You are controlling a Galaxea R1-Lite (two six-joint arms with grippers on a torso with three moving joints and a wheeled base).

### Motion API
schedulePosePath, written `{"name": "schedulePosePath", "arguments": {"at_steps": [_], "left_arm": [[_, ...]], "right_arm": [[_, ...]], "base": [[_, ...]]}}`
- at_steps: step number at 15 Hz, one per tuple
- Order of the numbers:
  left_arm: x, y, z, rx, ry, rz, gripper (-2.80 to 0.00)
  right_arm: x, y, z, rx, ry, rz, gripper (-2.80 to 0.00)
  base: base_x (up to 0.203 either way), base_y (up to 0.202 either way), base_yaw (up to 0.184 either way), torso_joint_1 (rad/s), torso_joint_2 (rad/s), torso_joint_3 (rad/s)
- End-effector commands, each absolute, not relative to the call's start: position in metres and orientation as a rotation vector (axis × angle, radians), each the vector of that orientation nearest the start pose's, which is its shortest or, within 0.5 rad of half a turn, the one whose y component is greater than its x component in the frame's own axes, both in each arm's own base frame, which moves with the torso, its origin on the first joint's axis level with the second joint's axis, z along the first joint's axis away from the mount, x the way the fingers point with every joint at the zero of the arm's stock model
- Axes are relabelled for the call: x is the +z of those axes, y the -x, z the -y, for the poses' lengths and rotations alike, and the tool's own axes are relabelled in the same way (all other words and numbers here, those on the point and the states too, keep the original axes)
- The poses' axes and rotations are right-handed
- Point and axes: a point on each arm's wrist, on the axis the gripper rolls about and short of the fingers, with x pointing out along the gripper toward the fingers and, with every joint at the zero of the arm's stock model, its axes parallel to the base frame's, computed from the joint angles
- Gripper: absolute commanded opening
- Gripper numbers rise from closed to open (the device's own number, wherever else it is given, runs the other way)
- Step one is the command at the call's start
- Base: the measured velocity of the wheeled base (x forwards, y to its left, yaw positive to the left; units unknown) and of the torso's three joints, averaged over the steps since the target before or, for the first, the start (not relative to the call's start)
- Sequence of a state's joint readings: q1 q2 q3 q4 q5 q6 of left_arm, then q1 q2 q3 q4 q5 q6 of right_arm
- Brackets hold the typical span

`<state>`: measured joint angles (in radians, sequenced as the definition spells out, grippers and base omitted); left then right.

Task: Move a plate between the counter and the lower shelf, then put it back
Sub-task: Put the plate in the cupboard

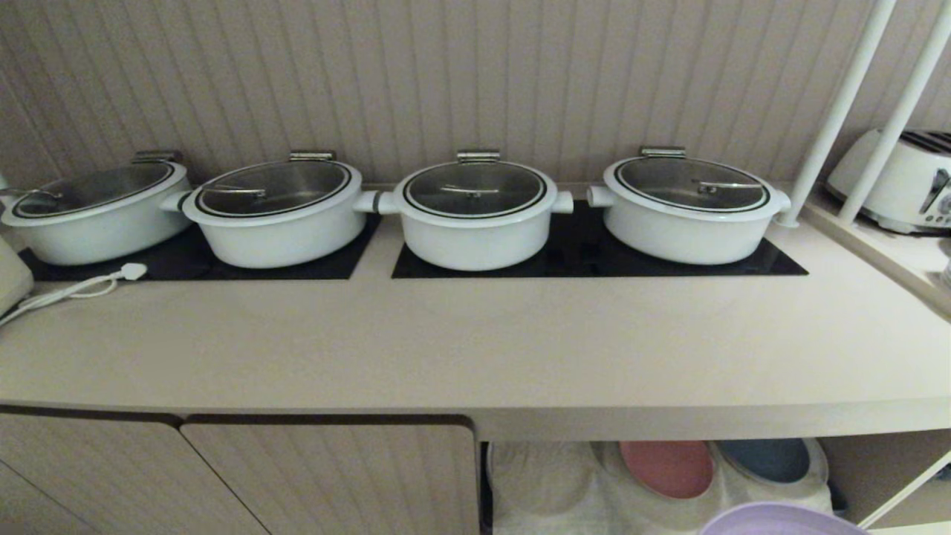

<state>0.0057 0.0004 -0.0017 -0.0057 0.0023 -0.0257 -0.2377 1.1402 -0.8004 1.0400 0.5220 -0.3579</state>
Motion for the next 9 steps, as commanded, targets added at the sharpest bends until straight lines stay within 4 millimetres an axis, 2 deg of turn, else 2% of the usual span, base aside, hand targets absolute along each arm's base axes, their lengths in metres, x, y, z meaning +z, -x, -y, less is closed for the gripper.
{"name": "schedulePosePath", "arguments": {"at_steps": [1,9], "left_arm": [[0.0766,0.0228,0.0001,0.009,0.026,0.006,-2.8],[0.0766,0.0228,0.0001,0.009,0.026,0.006,-2.8]], "right_arm": [[0.1872,-0.0823,0.0078,0.481,-0.227,-1.205,-2.8],[0.1871,-0.0835,0.0086,0.488,-0.245,-1.2,-2.8]], "base": [[0.0,0.0,0.0,0.0,0.0,0.0],[0.0,0.0,0.0,0.0,0.0,0.0]]}}
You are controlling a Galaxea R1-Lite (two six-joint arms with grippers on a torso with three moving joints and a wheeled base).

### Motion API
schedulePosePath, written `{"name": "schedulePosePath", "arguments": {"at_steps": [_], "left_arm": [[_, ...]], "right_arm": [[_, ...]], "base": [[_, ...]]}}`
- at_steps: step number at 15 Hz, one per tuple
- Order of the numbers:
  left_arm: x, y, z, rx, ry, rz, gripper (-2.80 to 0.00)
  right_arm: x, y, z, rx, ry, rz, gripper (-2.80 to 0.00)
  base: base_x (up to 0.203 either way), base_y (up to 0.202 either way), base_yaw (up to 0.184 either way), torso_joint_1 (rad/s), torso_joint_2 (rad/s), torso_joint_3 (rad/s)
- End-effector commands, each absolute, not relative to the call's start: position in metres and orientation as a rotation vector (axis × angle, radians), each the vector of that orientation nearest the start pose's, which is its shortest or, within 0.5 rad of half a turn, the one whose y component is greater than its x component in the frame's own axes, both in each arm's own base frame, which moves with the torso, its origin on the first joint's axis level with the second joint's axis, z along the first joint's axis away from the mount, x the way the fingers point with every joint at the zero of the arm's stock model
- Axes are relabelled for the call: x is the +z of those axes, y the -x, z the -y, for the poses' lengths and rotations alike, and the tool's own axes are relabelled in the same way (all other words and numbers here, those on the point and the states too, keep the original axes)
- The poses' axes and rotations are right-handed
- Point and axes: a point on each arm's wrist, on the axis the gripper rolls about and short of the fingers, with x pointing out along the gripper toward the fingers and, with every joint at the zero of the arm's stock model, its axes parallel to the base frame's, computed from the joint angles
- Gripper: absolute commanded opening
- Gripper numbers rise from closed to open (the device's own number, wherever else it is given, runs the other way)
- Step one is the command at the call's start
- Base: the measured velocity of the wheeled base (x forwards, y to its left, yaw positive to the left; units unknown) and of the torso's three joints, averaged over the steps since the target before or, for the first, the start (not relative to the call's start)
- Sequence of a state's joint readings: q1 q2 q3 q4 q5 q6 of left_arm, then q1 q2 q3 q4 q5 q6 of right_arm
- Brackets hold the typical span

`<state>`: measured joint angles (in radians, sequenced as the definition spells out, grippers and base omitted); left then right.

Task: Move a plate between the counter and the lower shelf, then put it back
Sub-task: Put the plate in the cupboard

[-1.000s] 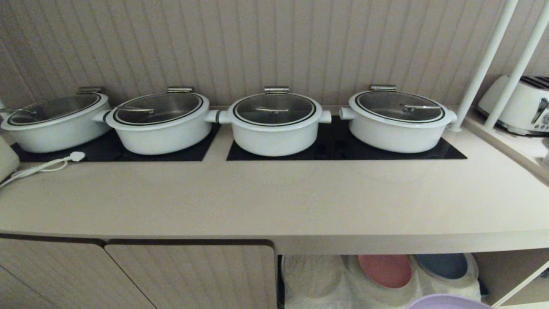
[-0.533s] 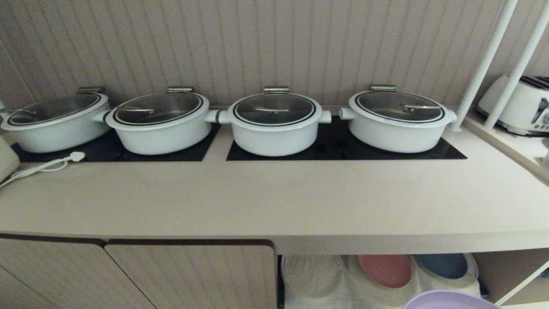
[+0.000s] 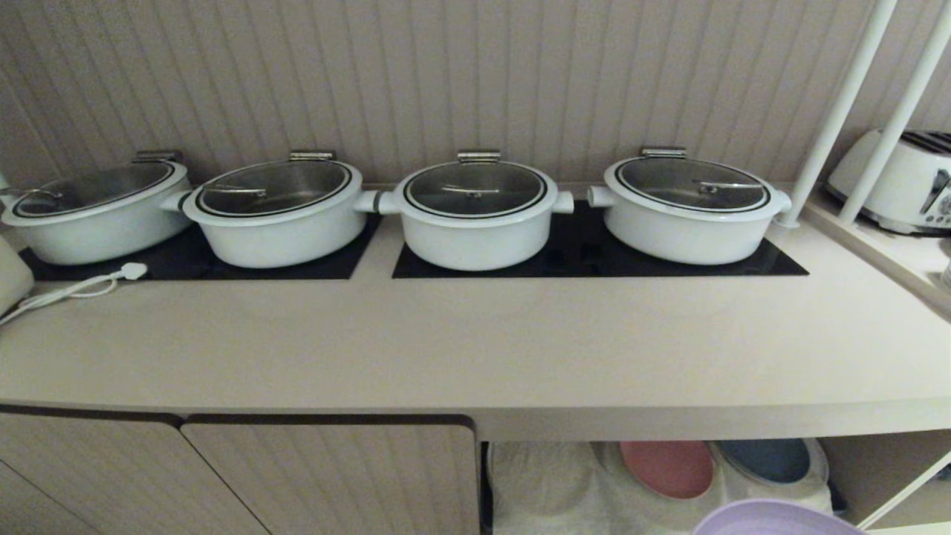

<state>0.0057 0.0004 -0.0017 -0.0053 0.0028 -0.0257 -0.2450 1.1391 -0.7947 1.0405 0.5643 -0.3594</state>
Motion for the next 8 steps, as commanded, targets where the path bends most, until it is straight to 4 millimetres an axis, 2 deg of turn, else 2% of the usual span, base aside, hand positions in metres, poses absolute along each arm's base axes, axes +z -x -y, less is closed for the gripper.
{"name": "schedulePosePath", "arguments": {"at_steps": [1,8], "left_arm": [[0.0766,0.0228,0.0001,0.009,0.026,0.006,-2.8],[0.0766,0.0228,0.0001,0.009,0.026,0.006,-2.8]], "right_arm": [[0.1869,-0.0849,0.0089,0.489,-0.245,-1.204,-2.8],[0.1865,-0.086,0.0112,0.469,-0.252,-1.202,-2.8]], "base": [[0.0,0.0,0.0,0.0,0.0,0.0],[0.0,0.0,0.0,0.0,0.0,0.0]]}}
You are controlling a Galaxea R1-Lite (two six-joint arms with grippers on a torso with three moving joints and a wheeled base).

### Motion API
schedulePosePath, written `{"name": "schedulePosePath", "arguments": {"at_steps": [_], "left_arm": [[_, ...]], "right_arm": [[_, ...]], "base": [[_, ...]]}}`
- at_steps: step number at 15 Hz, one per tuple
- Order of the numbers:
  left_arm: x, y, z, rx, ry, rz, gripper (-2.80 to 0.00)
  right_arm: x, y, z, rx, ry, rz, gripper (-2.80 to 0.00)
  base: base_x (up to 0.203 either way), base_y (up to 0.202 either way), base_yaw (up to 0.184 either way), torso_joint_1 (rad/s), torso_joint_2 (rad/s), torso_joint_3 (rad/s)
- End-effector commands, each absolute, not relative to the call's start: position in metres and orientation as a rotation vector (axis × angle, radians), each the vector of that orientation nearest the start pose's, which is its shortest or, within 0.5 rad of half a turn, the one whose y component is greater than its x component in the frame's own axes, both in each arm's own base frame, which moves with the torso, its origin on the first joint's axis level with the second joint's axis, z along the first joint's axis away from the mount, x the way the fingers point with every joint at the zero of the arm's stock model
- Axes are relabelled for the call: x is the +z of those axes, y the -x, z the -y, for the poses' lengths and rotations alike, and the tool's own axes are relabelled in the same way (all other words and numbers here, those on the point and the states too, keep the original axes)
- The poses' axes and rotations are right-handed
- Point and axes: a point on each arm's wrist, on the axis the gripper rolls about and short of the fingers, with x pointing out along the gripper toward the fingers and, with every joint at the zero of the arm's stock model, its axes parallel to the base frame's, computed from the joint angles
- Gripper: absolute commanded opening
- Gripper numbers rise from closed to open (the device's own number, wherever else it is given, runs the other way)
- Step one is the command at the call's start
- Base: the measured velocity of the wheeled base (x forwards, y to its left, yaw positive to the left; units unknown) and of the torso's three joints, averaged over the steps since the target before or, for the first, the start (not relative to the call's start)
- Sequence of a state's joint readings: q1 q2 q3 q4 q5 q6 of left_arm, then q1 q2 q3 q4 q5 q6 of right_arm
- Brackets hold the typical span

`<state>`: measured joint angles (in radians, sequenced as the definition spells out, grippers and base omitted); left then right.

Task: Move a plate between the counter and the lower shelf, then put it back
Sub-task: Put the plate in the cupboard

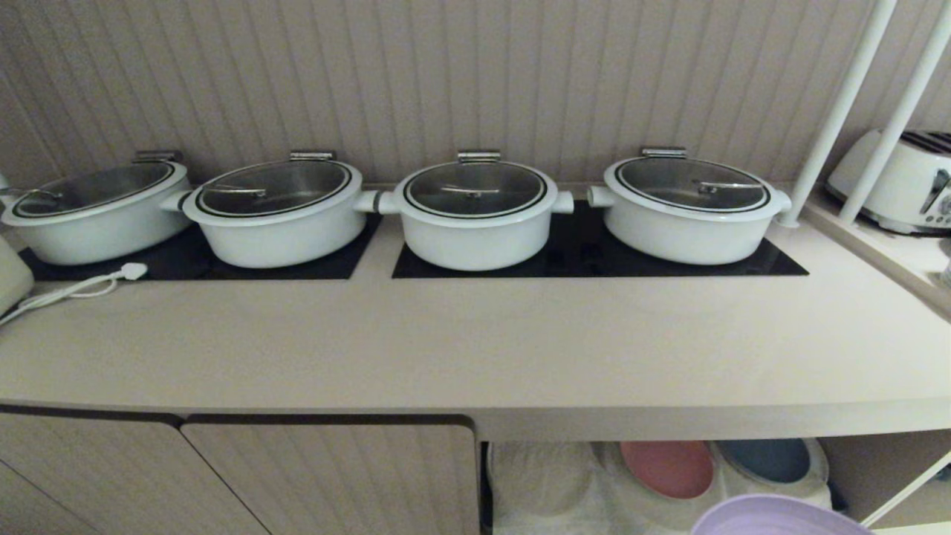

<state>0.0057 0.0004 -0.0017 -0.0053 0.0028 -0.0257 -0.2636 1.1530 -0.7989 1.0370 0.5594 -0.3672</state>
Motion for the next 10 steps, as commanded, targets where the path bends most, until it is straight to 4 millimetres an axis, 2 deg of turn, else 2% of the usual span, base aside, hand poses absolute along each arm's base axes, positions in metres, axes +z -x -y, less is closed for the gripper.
{"name": "schedulePosePath", "arguments": {"at_steps": [1,6,10], "left_arm": [[0.0766,0.0228,0.0001,0.009,0.026,0.006,-2.8],[0.0766,0.0228,0.0001,0.009,0.026,0.006,-2.8],[0.0766,0.0228,0.0001,0.009,0.026,0.006,-2.8]], "right_arm": [[0.1868,-0.0859,0.0112,0.47,-0.252,-1.202,-2.8],[0.187,-0.0865,0.0113,0.469,-0.251,-1.2,-2.8],[0.1874,-0.0863,0.0113,0.469,-0.25,-1.198,-2.8]], "base": [[0.0,0.0,0.0,0.0,0.0,0.0],[0.0,0.0,0.0,-0.01,0.01,0.013],[0.0,0.0,0.0,-0.142,0.32,0.164]]}}
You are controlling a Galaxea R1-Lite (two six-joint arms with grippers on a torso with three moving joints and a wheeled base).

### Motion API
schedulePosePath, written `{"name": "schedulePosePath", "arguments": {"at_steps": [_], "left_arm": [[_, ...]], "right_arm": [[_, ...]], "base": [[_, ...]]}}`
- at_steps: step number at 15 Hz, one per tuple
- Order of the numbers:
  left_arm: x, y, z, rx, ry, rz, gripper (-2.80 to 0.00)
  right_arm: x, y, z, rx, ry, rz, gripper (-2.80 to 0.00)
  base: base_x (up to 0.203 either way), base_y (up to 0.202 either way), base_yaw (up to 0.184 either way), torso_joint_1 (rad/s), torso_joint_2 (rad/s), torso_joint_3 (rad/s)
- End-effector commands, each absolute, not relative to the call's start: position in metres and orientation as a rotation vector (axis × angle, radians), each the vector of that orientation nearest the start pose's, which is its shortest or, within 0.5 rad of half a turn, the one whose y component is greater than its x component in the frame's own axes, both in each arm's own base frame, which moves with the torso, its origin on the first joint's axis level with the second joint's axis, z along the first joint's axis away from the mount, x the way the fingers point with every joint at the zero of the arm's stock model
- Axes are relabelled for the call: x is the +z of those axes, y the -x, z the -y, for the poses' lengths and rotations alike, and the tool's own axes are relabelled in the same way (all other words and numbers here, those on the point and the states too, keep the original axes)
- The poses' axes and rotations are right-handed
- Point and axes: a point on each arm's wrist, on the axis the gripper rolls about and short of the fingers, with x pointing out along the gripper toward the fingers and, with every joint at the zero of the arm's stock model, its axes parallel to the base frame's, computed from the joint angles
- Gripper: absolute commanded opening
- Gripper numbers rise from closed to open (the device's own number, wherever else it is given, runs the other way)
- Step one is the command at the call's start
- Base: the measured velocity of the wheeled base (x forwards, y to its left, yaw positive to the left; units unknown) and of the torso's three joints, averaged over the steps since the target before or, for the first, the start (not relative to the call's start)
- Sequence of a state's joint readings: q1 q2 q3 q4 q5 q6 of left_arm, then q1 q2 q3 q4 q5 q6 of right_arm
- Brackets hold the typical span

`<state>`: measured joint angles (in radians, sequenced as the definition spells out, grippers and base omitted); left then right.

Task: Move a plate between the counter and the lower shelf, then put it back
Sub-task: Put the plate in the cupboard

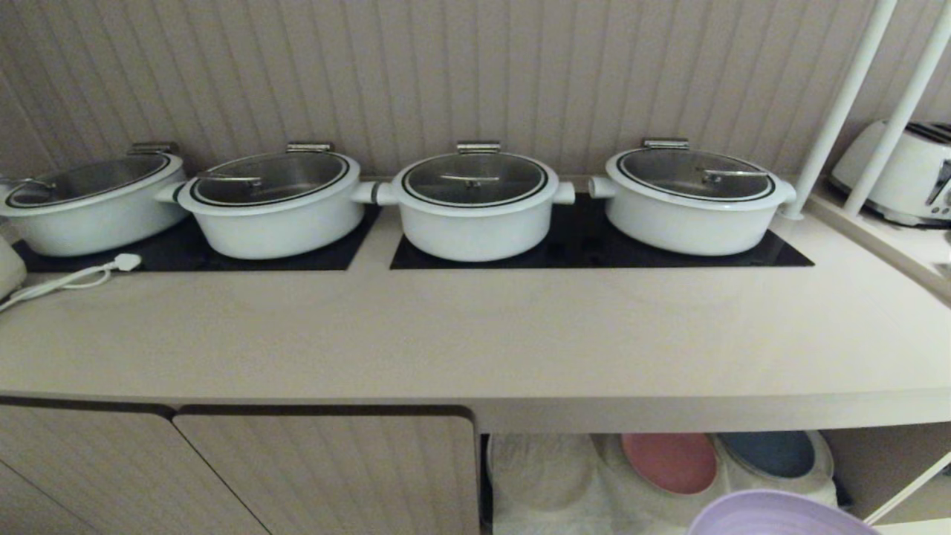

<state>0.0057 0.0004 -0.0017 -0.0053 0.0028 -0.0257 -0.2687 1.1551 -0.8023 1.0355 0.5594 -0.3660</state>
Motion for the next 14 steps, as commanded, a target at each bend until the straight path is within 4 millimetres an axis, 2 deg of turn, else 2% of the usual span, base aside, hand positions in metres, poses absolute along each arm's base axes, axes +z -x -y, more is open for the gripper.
{"name": "schedulePosePath", "arguments": {"at_steps": [1,6,14], "left_arm": [[0.0766,0.0228,0.0001,0.009,0.026,0.006,-2.8],[0.0766,0.0228,0.0001,0.009,0.026,0.006,-2.8],[0.0766,0.0228,0.0001,0.009,0.026,0.006,-2.8]], "right_arm": [[0.1877,-0.0863,0.0113,0.469,-0.25,-1.198,-2.8],[0.189,-0.0853,0.011,0.469,-0.248,-1.195,-2.8],[0.1892,-0.0824,0.0102,0.471,-0.261,-1.218,-2.8]], "base": [[0.0,0.0,0.0,-0.155,0.35,0.18],[0.0,0.0,0.0,-0.182,0.39,0.205],[0.0,0.0,0.0,-0.245,0.55,0.293]]}}
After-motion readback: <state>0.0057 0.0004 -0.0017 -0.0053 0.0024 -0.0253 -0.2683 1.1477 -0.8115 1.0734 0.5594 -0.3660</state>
